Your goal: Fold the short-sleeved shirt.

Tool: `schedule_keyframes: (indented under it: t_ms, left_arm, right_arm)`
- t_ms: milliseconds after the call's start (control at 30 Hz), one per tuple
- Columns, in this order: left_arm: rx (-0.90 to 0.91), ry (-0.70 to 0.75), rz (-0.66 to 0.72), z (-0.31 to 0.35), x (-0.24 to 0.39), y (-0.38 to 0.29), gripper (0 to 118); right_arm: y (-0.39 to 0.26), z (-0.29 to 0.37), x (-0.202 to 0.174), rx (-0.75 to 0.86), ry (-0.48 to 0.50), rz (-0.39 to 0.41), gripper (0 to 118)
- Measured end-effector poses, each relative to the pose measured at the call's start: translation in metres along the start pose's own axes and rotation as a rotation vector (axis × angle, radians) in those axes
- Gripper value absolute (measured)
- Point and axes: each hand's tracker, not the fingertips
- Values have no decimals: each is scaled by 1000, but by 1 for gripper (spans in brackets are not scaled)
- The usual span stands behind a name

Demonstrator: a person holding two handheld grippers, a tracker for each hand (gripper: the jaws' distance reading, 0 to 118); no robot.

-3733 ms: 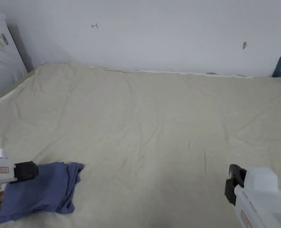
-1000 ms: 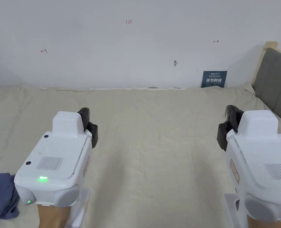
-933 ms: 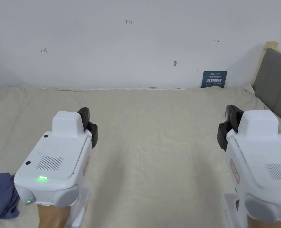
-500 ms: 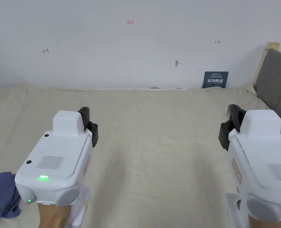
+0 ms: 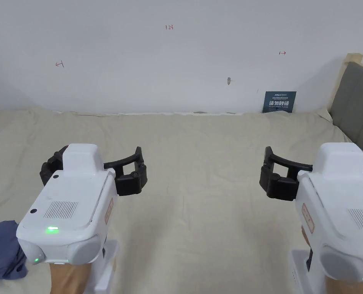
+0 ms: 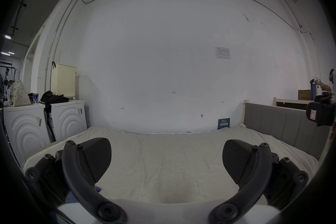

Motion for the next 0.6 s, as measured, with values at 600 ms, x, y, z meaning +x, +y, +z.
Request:
schedule_keyframes:
  t_ms: [600]
  left_arm:
    - [19, 27, -8, 2, -2, 1, 118]
  right_arm:
    - [1, 2, -3, 9, 3, 5, 118]
